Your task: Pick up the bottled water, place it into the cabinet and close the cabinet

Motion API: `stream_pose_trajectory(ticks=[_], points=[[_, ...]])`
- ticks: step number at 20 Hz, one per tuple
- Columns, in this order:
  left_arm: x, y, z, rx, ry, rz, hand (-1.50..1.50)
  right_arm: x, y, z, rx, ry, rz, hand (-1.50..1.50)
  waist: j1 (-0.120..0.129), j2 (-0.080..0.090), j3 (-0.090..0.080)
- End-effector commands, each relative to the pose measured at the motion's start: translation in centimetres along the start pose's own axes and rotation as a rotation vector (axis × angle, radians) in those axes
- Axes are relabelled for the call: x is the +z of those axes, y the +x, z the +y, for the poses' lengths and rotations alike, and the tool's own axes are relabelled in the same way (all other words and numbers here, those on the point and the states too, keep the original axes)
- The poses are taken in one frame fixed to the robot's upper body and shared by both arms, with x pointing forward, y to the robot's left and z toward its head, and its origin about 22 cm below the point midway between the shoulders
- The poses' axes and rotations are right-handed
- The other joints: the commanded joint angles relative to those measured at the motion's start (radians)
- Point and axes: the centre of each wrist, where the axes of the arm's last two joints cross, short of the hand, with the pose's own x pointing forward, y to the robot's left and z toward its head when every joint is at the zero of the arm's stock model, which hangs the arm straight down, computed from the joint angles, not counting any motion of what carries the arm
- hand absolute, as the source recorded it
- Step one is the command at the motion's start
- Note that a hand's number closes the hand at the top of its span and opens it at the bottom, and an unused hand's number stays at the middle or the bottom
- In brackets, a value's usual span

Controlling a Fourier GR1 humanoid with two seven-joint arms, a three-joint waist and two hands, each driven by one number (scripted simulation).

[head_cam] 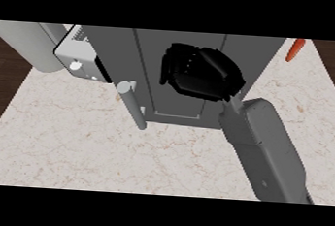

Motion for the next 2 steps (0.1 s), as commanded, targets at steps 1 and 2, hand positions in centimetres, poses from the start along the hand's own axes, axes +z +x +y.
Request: stream_pose_trajectory(ticks=[1,2], points=[[-0.62,-0.08,0.00,0.007,-0.012,0.001,-1.50,-4.13,1.53,0.04,-0.022,-0.062,0.002,1.50,0.042,0.043,-0.025],[-0.80,0.66,-0.01,-0.006,-0.005,0.009,-1.50,-3.59,1.08,-0.44,-0.029,-0.066,0.006,1.50,0.035,0.042,-0.024]])
